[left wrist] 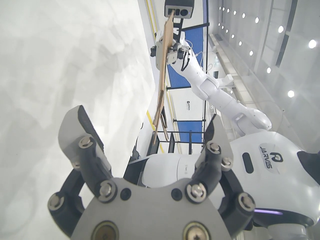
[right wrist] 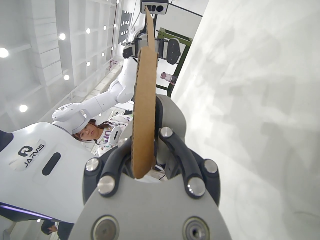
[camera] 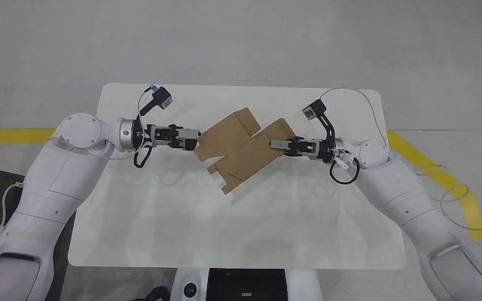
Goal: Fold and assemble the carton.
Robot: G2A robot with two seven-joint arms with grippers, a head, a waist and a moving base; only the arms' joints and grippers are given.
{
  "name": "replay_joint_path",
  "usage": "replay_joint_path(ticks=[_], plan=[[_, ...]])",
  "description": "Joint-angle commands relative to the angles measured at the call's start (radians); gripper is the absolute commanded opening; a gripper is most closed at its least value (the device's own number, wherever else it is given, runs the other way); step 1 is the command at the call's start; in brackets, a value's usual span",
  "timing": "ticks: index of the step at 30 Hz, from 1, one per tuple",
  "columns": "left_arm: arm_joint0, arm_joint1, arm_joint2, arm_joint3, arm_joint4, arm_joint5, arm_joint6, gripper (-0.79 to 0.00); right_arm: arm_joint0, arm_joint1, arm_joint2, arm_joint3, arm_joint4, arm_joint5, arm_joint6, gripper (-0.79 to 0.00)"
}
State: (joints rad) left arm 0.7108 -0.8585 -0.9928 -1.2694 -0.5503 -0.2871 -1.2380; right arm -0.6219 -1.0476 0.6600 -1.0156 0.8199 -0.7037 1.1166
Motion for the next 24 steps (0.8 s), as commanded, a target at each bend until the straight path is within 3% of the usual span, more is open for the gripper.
replay_joint_path(ticks=[1, 6, 18, 24], plan=[[0.006, -0.002, -0.003, -0.012, 0.001, 0.028, 0.046, 0.000, -0.001, -0.001, 0.007, -0.003, -0.001, 0.005, 0.005, -0.785], [0.019, -0.008, -0.011, -0.045, -0.005, 0.086, 0.127, 0.000, 0.006, -0.005, 0.032, 0.003, -0.018, 0.027, 0.008, -0.785], [0.035, -0.010, -0.060, -0.065, 0.026, 0.116, 0.222, 0.000, -0.022, 0.005, 0.127, -0.074, -0.196, 0.106, -0.239, -0.785], [0.029, -0.017, -0.076, -0.058, 0.027, 0.129, 0.284, 0.000, -0.031, -0.007, 0.132, -0.130, -0.219, 0.164, -0.289, -0.785]])
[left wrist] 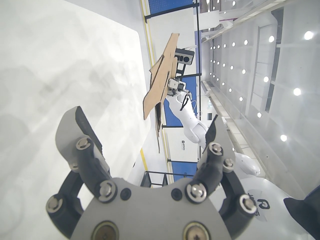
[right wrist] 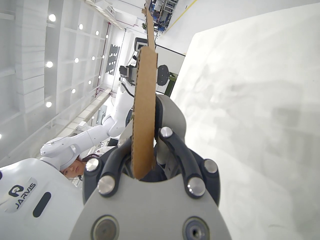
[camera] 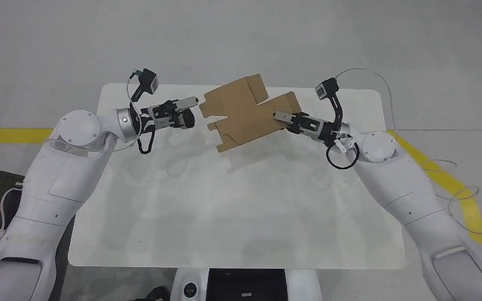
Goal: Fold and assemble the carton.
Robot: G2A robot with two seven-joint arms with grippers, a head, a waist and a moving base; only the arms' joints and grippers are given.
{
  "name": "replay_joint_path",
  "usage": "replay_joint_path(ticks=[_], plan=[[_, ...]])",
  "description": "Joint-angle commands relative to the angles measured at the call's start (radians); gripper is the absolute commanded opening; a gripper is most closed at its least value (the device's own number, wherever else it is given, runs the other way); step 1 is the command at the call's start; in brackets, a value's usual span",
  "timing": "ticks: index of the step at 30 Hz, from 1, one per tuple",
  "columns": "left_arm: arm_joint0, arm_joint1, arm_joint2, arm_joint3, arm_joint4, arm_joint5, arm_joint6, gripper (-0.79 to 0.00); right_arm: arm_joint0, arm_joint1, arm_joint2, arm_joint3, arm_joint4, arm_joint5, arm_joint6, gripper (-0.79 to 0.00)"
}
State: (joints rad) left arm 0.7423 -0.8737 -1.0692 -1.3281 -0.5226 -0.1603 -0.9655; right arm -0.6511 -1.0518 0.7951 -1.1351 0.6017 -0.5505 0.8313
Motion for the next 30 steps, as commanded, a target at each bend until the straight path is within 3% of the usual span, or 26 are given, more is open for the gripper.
replay_joint_path(ticks=[1, 19, 30], plan=[[-0.005, -0.005, 0.003, 0.002, -0.001, 0.005, 0.019, 0.000, -0.005, -0.007, -0.007, -0.019, -0.001, 0.016, -0.008, -0.785], [-0.015, -0.040, 0.040, 0.014, -0.035, 0.033, 0.007, 0.000, -0.093, -0.025, 0.036, -0.052, -0.080, 0.034, -0.080, -0.785], [-0.016, -0.049, 0.018, 0.014, -0.051, 0.053, -0.012, 0.000, -0.118, -0.031, 0.070, -0.049, -0.143, 0.053, -0.096, -0.785]])
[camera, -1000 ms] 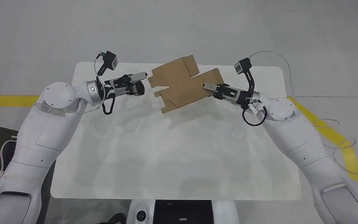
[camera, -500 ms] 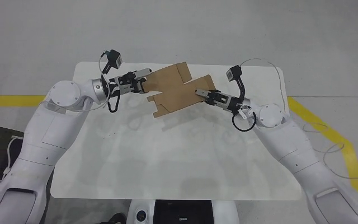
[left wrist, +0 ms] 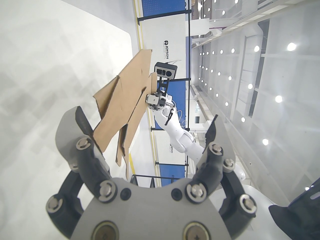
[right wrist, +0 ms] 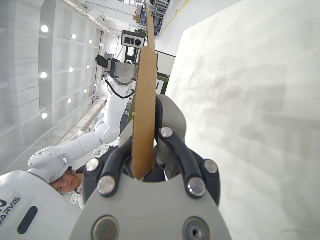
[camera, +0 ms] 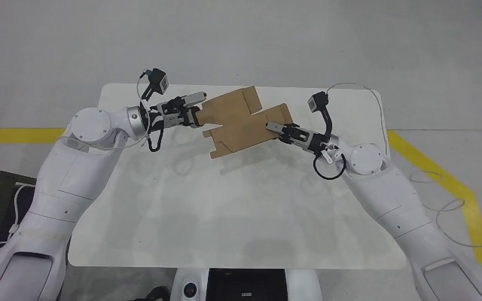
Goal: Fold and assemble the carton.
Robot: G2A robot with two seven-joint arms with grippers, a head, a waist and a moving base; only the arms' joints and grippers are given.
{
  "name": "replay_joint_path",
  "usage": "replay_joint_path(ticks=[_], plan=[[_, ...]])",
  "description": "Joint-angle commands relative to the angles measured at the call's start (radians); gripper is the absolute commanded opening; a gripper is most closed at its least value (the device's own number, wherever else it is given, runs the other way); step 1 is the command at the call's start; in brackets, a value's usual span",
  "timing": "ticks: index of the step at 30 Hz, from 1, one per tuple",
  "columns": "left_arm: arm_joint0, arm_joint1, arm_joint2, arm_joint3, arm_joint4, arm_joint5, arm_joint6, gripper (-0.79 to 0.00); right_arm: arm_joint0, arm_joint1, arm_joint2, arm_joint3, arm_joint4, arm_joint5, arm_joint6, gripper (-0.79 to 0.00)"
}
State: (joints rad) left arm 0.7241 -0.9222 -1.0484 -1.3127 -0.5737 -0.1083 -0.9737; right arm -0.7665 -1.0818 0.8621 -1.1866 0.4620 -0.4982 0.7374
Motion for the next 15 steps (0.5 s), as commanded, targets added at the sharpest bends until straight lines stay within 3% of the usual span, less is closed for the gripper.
replay_joint_path(ticks=[1, 15], plan=[[0.004, 0.000, -0.005, -0.001, -0.001, 0.002, -0.006, 0.000, -0.006, -0.001, 0.005, 0.004, -0.006, 0.000, -0.004, -0.785], [0.016, -0.008, -0.047, -0.004, -0.042, 0.014, 0.003, 0.000, -0.027, -0.017, 0.021, 0.006, -0.054, 0.026, -0.012, -0.785]])
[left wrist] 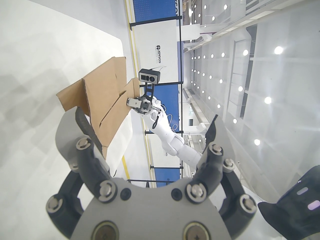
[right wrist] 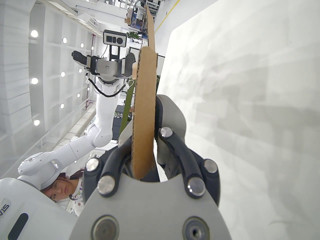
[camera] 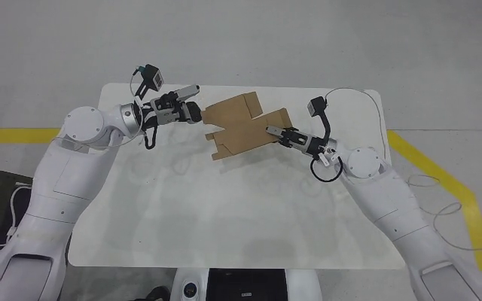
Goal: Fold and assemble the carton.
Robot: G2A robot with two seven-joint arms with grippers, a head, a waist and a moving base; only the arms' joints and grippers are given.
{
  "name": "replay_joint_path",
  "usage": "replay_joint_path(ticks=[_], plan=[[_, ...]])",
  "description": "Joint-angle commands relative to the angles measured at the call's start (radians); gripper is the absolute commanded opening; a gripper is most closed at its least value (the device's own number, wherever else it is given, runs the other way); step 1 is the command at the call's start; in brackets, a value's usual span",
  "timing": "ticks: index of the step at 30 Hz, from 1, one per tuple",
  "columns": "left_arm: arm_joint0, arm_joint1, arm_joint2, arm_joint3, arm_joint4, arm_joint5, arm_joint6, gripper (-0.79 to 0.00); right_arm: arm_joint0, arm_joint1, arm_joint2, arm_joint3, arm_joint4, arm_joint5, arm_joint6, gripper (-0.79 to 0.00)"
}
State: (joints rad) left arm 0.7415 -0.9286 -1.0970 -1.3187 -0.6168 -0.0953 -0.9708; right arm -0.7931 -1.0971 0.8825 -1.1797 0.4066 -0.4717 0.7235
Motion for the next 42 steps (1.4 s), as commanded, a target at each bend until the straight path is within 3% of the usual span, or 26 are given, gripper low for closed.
replay_joint_path(ticks=[1, 27, 34, 37, 39, 42], plan=[[-0.003, -0.003, 0.003, 0.003, 0.002, 0.001, 0.001, 0.000, 0.000, -0.003, 0.001, -0.004, 0.002, -0.002, 0.002, -0.785], [-0.007, -0.030, 0.014, 0.028, 0.058, -0.013, 0.003, 0.000, 0.010, -0.043, 0.015, -0.021, -0.014, -0.010, 0.017, -0.785], [0.002, -0.032, 0.009, 0.029, 0.088, -0.019, -0.003, -0.148, 0.010, -0.048, 0.028, -0.012, -0.027, -0.009, 0.032, -0.785], [0.006, -0.033, 0.007, 0.034, 0.094, -0.020, -0.006, -0.326, 0.017, -0.050, 0.034, -0.010, -0.035, -0.005, 0.038, -0.785], [0.006, -0.035, 0.006, 0.035, 0.098, -0.019, -0.007, -0.397, 0.018, -0.051, 0.038, -0.009, -0.039, -0.004, 0.041, -0.785], [0.004, -0.036, 0.007, 0.035, 0.121, -0.023, -0.011, -0.403, 0.017, -0.053, 0.043, -0.008, -0.045, -0.002, 0.045, -0.785]])
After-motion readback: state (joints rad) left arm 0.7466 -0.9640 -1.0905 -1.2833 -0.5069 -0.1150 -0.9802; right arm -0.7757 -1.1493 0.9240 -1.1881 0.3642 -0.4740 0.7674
